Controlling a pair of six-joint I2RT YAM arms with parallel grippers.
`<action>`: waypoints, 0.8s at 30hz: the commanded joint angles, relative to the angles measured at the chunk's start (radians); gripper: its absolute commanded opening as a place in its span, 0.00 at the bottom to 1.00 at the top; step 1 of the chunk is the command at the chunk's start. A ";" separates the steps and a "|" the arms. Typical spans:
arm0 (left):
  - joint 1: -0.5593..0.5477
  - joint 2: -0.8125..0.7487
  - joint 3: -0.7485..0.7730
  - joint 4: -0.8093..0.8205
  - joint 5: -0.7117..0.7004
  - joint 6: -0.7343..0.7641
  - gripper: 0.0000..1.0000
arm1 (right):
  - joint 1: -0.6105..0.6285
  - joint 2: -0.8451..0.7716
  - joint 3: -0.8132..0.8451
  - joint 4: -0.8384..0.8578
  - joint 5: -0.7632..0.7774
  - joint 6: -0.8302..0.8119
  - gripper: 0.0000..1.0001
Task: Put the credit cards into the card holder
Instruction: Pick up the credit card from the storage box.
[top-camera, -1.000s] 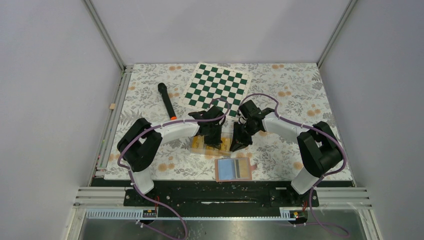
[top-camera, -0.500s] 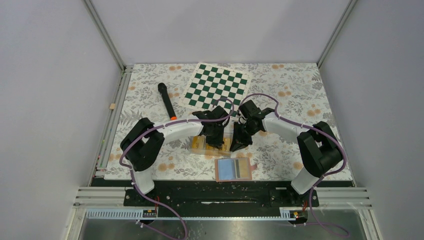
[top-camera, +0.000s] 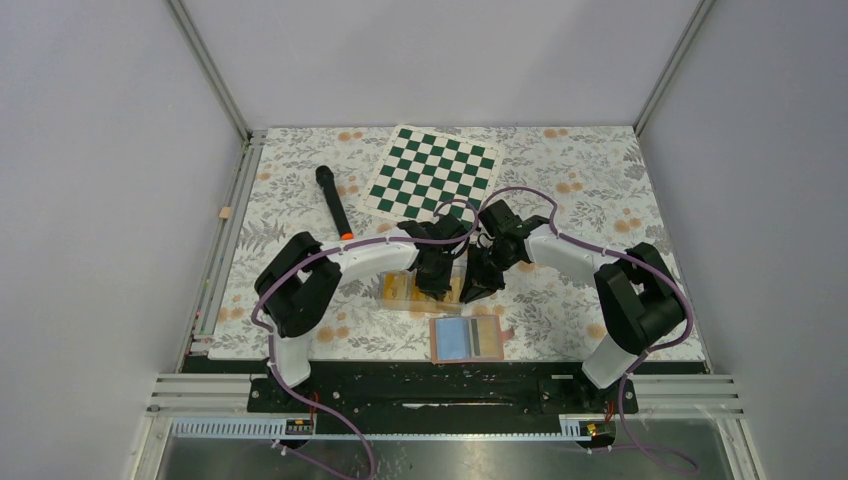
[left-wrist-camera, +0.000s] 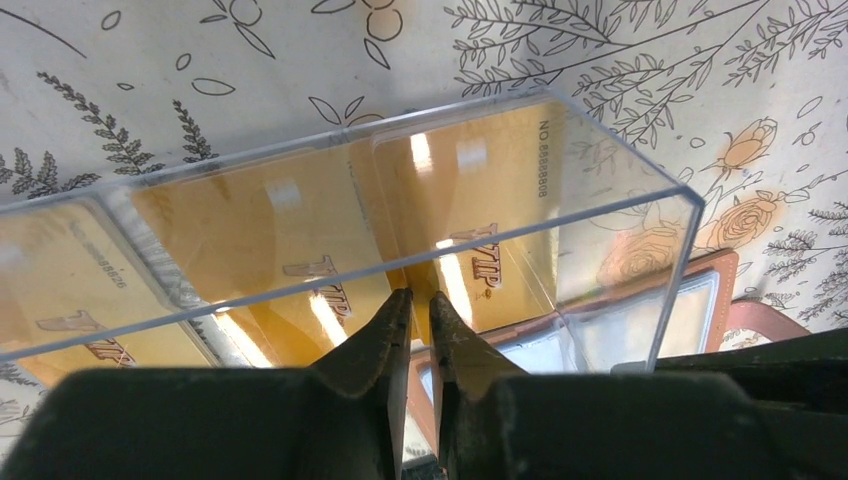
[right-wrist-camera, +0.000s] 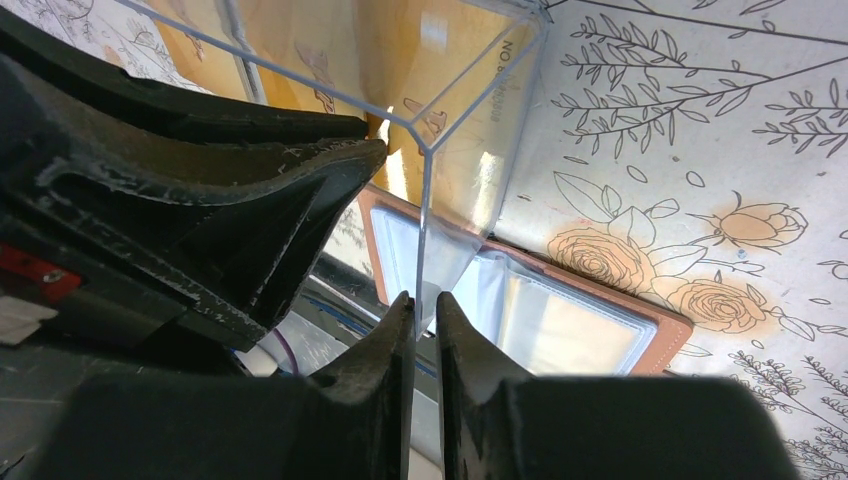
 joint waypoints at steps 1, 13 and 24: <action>-0.024 -0.032 0.051 0.022 -0.005 0.017 0.10 | 0.012 0.000 0.009 0.034 -0.039 -0.007 0.15; -0.025 -0.139 0.033 0.053 0.018 -0.022 0.05 | 0.013 -0.003 0.007 0.033 -0.037 -0.007 0.15; -0.010 -0.098 -0.074 0.167 0.106 -0.082 0.12 | 0.012 -0.009 0.000 0.033 -0.036 -0.009 0.15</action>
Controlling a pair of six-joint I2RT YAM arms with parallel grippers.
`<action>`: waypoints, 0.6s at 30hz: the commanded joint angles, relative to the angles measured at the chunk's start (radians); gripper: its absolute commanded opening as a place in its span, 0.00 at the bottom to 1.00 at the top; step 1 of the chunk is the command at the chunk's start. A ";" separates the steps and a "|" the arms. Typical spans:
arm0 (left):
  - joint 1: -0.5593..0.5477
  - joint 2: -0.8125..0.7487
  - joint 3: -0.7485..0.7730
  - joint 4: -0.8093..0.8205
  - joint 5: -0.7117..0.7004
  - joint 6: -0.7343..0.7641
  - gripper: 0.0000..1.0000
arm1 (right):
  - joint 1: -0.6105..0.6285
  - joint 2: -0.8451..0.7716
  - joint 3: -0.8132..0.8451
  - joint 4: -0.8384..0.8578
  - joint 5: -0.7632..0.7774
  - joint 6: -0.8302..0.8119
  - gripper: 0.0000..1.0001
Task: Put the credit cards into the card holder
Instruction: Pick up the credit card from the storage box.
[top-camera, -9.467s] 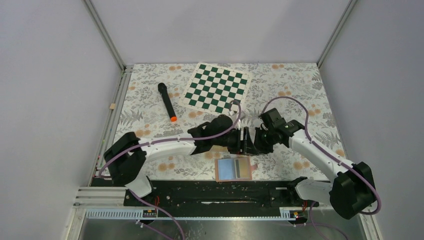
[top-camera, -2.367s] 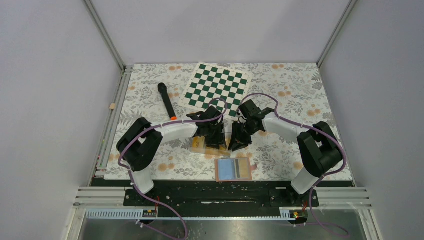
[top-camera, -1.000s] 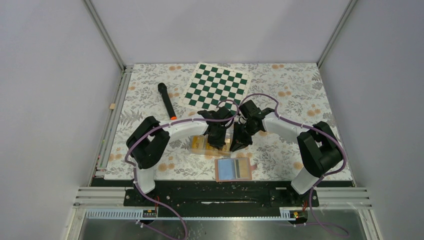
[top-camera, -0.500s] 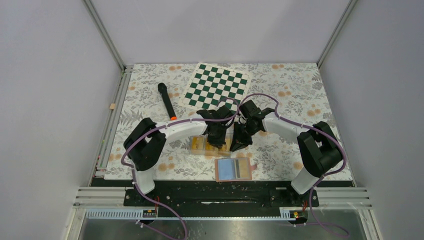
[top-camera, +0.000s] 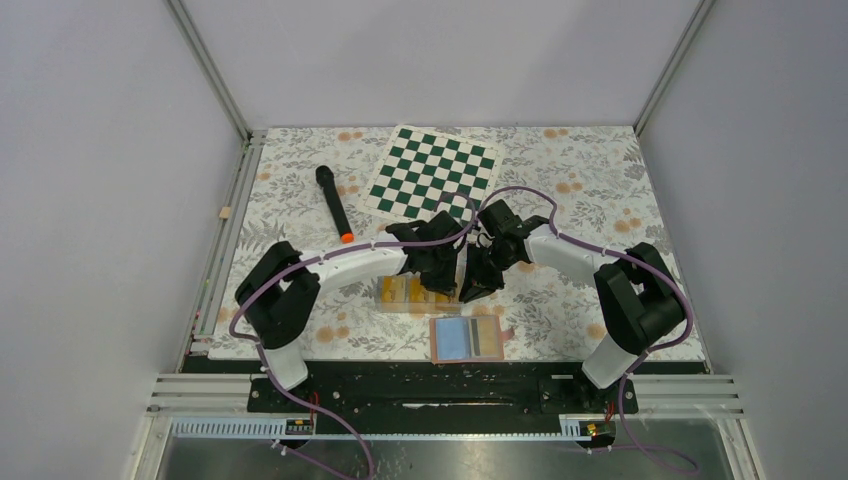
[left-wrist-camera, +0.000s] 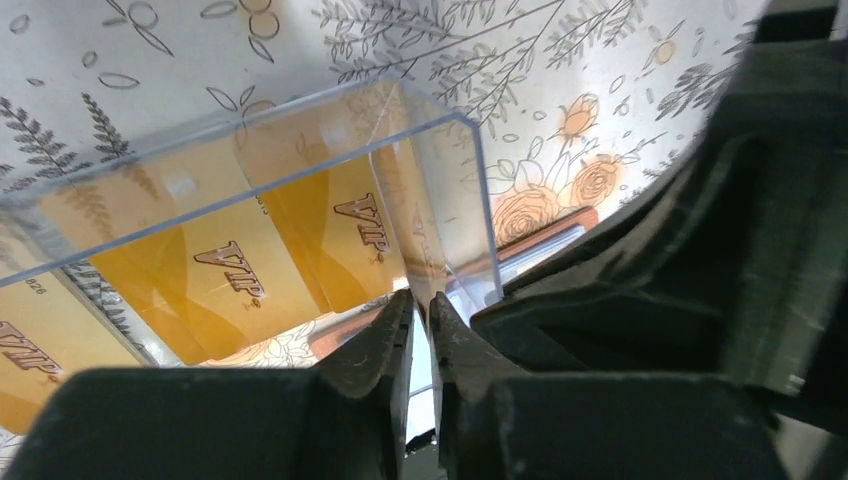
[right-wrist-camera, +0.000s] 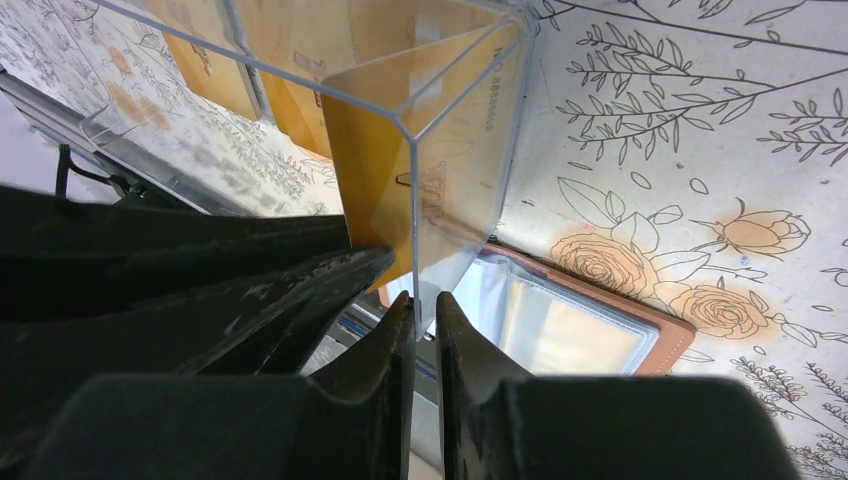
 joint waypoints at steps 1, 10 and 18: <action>0.009 0.027 -0.036 0.072 0.050 -0.038 0.12 | 0.012 -0.009 0.001 0.023 -0.036 -0.009 0.15; 0.027 -0.037 -0.062 0.077 0.012 -0.060 0.00 | 0.012 -0.051 0.003 0.023 -0.038 -0.011 0.26; 0.032 -0.286 -0.041 -0.020 -0.120 -0.018 0.00 | 0.009 -0.264 0.029 -0.049 0.015 -0.040 0.65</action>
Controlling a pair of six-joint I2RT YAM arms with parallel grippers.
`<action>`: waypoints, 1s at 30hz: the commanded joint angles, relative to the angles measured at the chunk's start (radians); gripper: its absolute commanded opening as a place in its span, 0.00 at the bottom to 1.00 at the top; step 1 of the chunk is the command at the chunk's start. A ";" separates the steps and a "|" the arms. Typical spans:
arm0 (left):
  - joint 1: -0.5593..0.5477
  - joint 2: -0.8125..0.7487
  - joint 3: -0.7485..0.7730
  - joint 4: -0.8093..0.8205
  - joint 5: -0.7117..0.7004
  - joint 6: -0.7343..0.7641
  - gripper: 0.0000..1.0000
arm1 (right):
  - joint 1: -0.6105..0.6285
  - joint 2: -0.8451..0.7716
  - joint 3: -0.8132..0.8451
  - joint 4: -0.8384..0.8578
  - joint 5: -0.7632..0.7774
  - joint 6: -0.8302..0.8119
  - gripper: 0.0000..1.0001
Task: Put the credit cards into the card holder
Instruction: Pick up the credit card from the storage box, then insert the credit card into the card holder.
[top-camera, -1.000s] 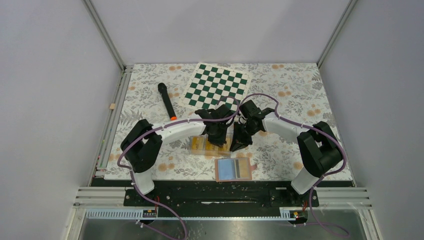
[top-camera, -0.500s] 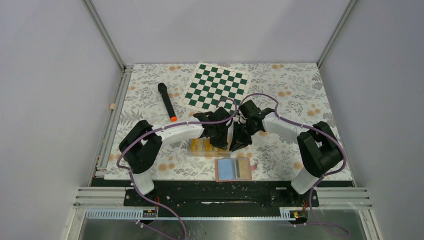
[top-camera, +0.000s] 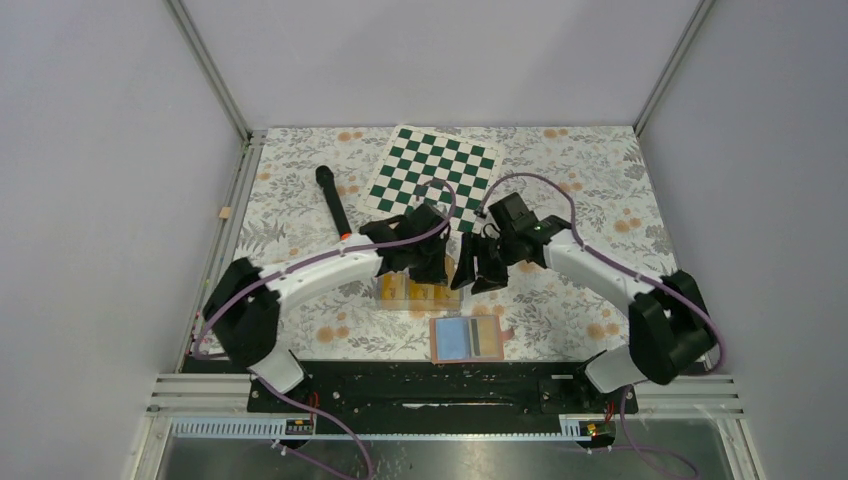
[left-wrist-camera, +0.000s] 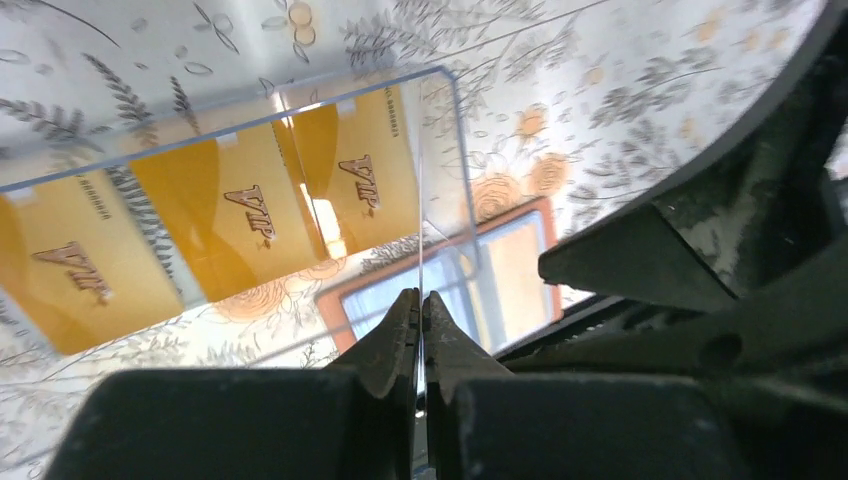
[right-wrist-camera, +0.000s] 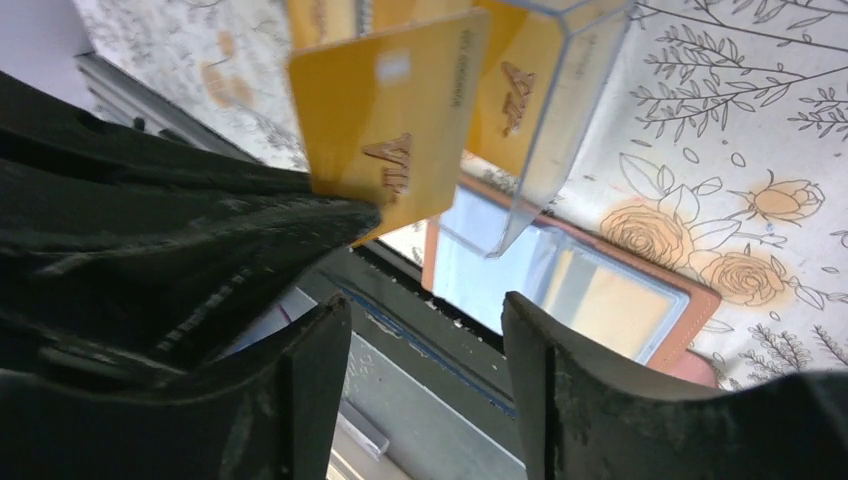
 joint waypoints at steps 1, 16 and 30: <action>0.007 -0.207 0.008 -0.030 -0.112 0.035 0.00 | 0.008 -0.163 0.028 -0.056 0.021 -0.032 0.69; 0.023 -0.729 -0.489 0.486 0.329 -0.258 0.00 | 0.007 -0.474 -0.256 0.431 -0.362 0.290 0.74; 0.023 -0.770 -0.599 0.663 0.350 -0.366 0.00 | 0.017 -0.381 -0.397 0.973 -0.505 0.596 0.38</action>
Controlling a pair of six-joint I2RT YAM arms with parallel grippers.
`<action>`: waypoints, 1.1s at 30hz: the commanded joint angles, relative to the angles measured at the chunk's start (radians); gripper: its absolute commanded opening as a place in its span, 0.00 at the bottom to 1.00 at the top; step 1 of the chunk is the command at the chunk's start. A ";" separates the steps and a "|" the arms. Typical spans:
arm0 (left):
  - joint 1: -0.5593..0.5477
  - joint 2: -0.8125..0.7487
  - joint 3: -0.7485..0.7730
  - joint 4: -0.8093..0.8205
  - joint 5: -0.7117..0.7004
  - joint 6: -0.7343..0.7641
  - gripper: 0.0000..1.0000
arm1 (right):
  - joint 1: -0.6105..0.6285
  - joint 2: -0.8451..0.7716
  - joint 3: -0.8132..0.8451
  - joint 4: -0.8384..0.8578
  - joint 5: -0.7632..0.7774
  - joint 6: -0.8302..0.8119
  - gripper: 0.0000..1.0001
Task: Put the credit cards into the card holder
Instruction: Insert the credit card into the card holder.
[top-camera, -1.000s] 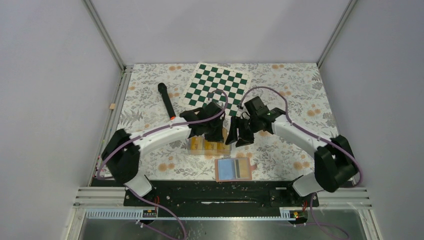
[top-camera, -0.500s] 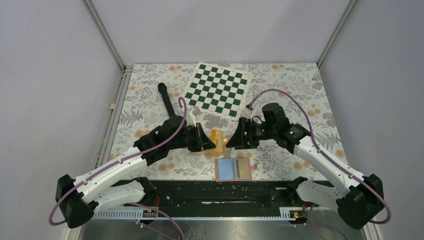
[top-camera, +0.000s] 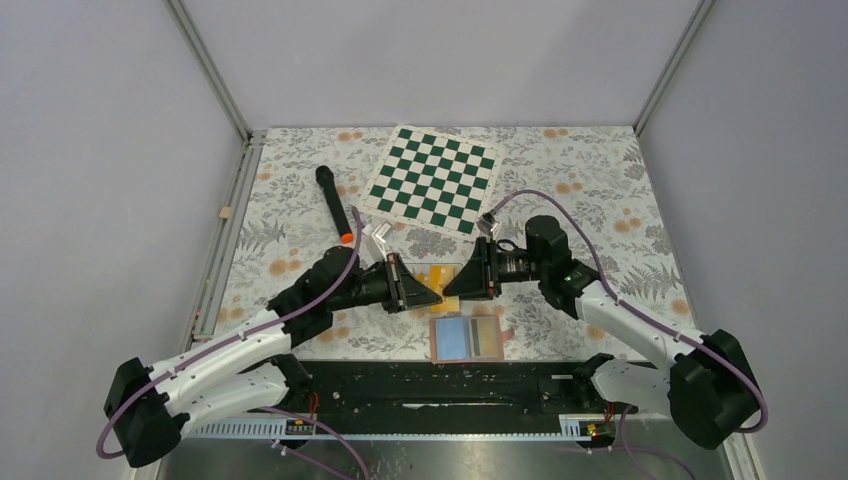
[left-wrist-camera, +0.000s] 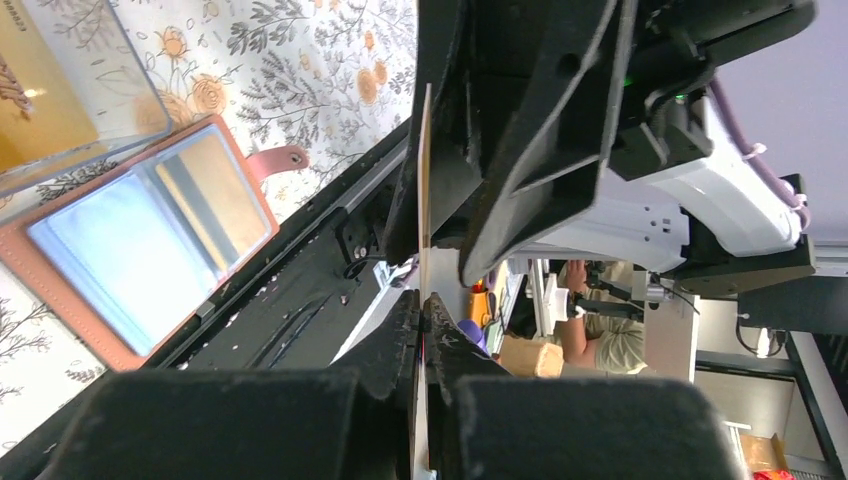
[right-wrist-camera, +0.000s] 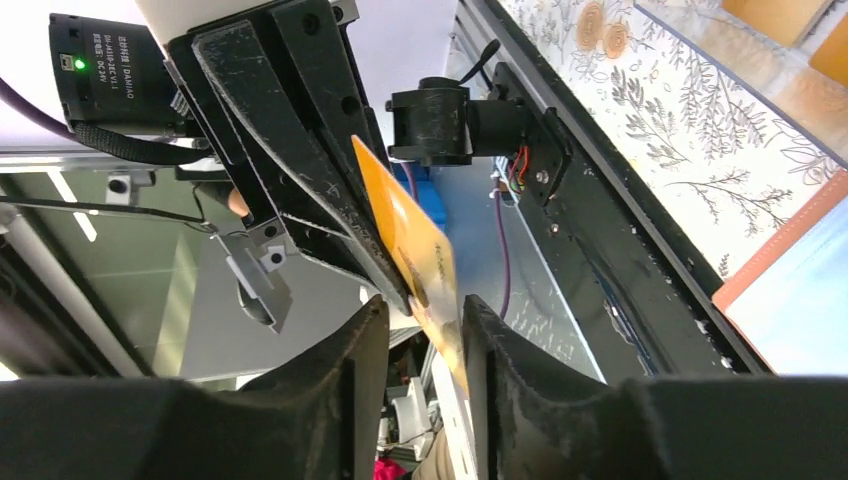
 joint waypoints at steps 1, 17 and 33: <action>0.000 0.003 0.010 0.087 0.035 -0.020 0.00 | 0.012 0.023 -0.026 0.272 -0.076 0.142 0.33; 0.008 0.058 0.017 -0.256 -0.122 0.015 0.52 | 0.008 -0.076 -0.050 -0.219 0.112 -0.182 0.00; 0.006 0.326 -0.029 -0.245 -0.072 0.072 0.41 | -0.126 -0.108 -0.294 -0.289 0.343 -0.292 0.00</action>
